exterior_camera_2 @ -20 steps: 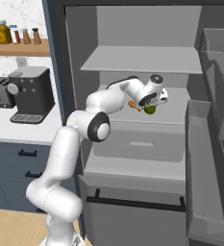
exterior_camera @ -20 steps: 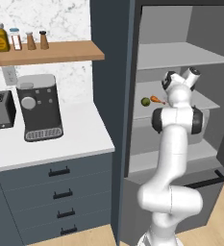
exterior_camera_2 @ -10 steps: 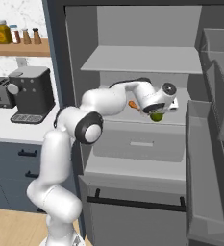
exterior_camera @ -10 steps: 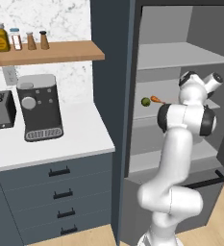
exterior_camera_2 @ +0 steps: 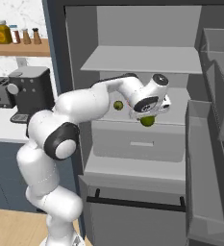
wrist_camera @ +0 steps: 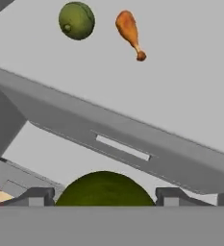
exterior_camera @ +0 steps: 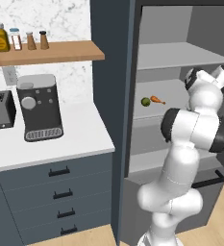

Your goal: Place one lime and one chicken drumstick in each tupperware on the nearby counter, to pack two identical lunches.

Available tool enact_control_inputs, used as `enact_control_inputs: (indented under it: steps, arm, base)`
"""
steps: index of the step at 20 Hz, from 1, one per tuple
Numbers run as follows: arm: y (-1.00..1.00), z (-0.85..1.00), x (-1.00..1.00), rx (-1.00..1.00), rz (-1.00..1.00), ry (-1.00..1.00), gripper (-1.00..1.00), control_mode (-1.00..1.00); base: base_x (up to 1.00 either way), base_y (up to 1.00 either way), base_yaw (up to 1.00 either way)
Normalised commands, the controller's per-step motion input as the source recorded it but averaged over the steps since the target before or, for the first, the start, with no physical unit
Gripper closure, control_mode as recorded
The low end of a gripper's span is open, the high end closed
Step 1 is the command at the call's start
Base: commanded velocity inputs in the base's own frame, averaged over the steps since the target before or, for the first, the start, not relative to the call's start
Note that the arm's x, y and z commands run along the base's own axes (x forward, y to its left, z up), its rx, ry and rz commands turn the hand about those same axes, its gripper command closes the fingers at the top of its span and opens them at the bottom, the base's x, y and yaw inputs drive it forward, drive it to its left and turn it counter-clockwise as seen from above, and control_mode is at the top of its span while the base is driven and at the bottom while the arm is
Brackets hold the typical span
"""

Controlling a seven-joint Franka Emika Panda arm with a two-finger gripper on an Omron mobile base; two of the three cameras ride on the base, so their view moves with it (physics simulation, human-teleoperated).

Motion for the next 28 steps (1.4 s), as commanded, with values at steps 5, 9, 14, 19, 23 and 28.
enact_control_inputs:
  steps: [5, 9, 14, 19, 23, 28]
  arm:
    - [0.94, 0.63, -1.0, -0.15, 0.13, 0.28, 1.0, -1.0]
    - [0.91, 0.32, -0.98, -0.01, -0.12, 0.17, 1.0, -1.0]
    - [0.84, 0.0, -0.99, 0.0, -0.38, 0.0, 1.0, -1.0]
    - [0.81, 0.0, -0.88, 0.02, -0.46, -0.12, 1.0, -1.0]
    - [0.83, 0.01, -0.7, 0.04, -0.46, -0.23, 1.0, -1.0]
    - [0.71, 0.32, -0.35, 0.05, -0.35, -0.15, 1.0, -1.0]
  base:
    - [0.0, 0.0, 0.0]
    - [0.0, 0.0, 0.0]
    - [0.0, 0.0, 0.0]
    - [0.0, 0.0, 0.0]
    - [0.0, 0.0, 0.0]
    - [0.0, 0.0, 0.0]
